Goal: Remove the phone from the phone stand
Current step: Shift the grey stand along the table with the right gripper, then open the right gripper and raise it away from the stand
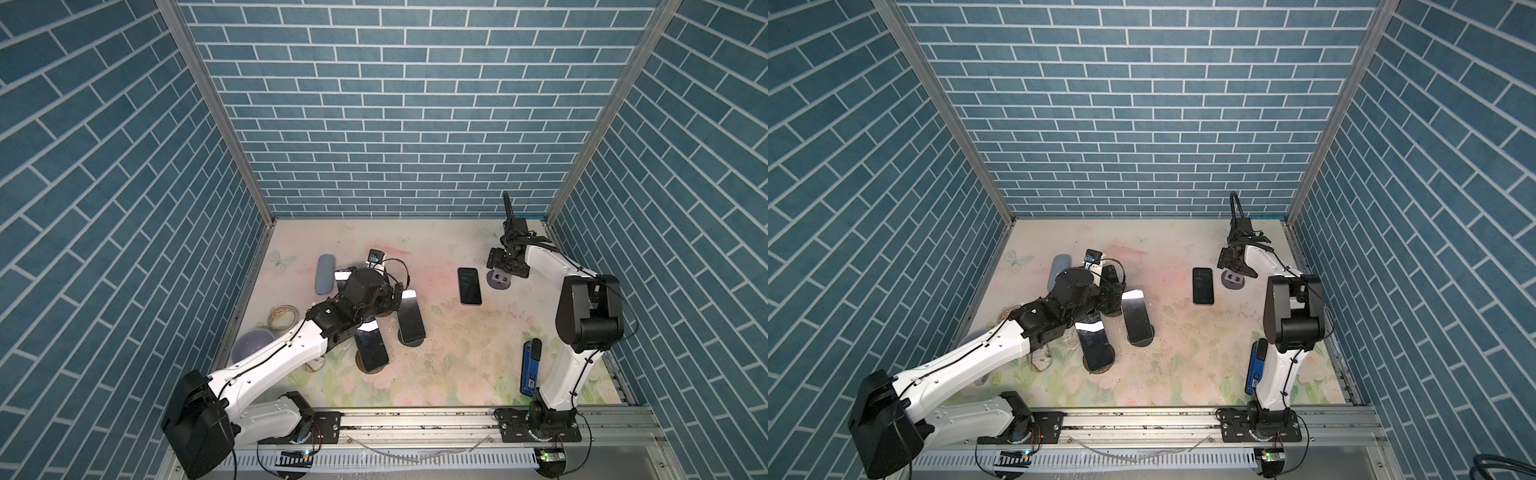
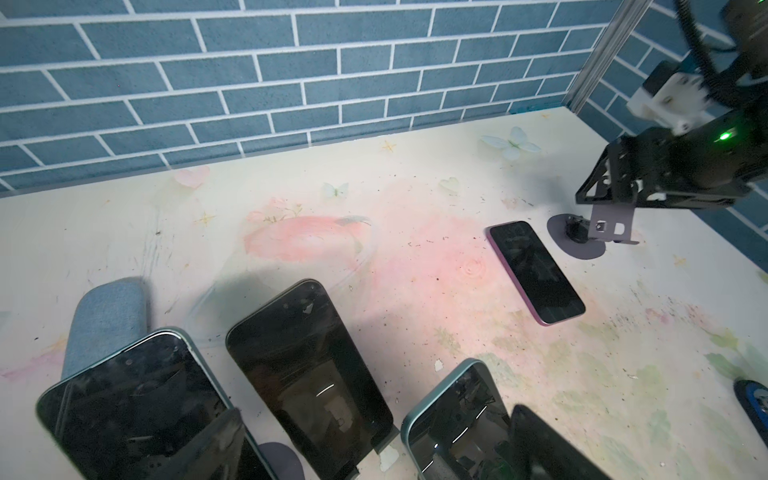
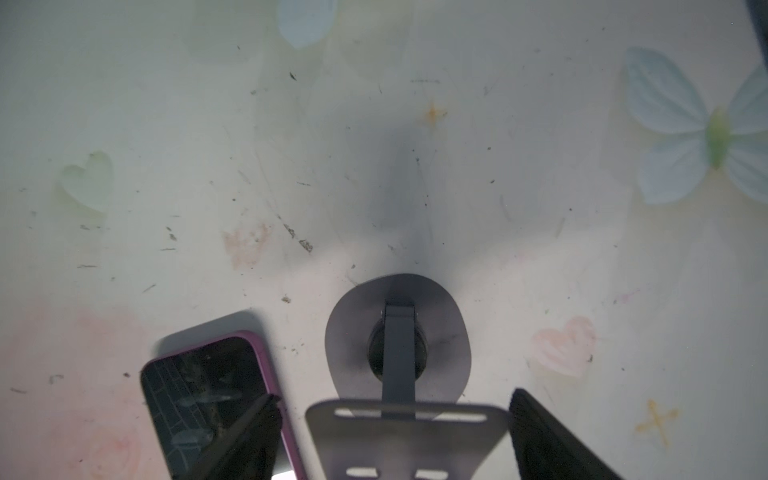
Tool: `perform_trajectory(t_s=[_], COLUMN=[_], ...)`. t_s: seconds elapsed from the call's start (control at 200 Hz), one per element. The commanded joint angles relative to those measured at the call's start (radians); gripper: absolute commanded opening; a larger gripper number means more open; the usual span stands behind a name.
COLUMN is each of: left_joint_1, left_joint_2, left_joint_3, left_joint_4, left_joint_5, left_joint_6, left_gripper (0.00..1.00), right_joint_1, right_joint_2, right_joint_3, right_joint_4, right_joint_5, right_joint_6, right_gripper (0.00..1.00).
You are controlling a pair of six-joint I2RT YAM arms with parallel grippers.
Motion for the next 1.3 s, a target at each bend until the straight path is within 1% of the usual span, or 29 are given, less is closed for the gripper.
perform_trajectory(t_s=[0.0, 0.205, 0.34, 0.52, 0.745, 0.995, 1.06, 1.075, 1.115, 1.135, 1.295], left_joint_1=[-0.005, -0.005, -0.005, -0.005, -0.006, -0.005, -0.005, -0.005, -0.005, -0.005, -0.003], left_joint_2=[-0.005, -0.021, -0.028, -0.02, -0.005, -0.033, -0.045, -0.047, -0.053, -0.057, -0.084], left_joint_3=[0.019, 0.021, 0.023, 0.035, 0.063, 0.052, 0.049, 0.048, 0.046, 0.044, 0.037], left_joint_4=[-0.08, -0.1, -0.118, -0.148, -0.214, -0.236, -0.243, -0.245, -0.25, -0.253, -0.272], left_joint_5=[-0.059, -0.077, -0.1, -0.1, -0.129, -0.156, -0.171, -0.175, -0.186, -0.193, -0.233], left_joint_6=[-0.003, 0.022, 0.018, 0.005, -0.033, -0.055, -0.056, -0.055, -0.055, -0.054, -0.049], left_gripper=[1.0, 1.0, 1.0, 1.0, 1.0, 1.0, 1.0, 1.0, 1.0, 1.0, 1.0], right_joint_1=[0.003, 0.039, 0.071, 0.117, 0.185, 0.265, 0.288, 0.294, 0.308, 0.315, 0.385], right_joint_2=[-0.09, -0.186, -0.253, -0.326, -0.366, -0.388, -0.394, -0.396, -0.399, -0.4, -0.417], right_joint_3=[-0.024, -0.069, -0.1, -0.138, -0.173, -0.237, -0.261, -0.265, -0.279, -0.285, -0.312], right_joint_4=[-0.009, -0.006, -0.011, -0.015, -0.025, 0.01, 0.032, 0.038, 0.054, 0.061, 0.1], right_joint_5=[0.02, 0.026, 0.025, 0.007, -0.022, -0.099, -0.12, -0.124, -0.133, -0.139, -0.153], right_joint_6=[-0.007, -0.023, -0.04, -0.064, -0.099, -0.12, -0.114, -0.113, -0.107, -0.106, -0.101], right_gripper=[0.87, 0.87, 0.87, 0.87, 0.87, 0.87, 0.88, 0.91, 0.92, 0.95, 0.98])
